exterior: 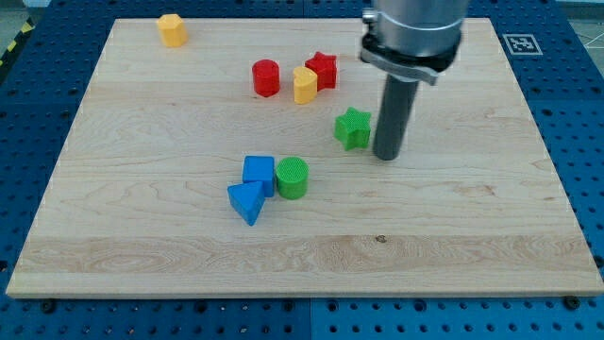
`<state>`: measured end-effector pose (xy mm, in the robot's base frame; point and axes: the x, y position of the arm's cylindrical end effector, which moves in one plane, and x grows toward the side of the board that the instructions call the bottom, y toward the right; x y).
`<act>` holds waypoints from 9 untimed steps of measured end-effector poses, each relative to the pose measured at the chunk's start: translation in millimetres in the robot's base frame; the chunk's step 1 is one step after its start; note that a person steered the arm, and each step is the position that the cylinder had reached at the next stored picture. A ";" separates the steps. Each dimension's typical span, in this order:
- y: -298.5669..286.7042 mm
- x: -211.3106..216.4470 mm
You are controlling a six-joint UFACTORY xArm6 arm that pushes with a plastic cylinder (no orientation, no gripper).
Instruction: Move green star towards top right
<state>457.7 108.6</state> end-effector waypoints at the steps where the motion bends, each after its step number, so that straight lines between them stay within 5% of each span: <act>1: -13.9 0.0; 4: -98.3 -20.6; 6: 8.7 -34.8; 9: 16.7 -4.5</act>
<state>453.2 125.3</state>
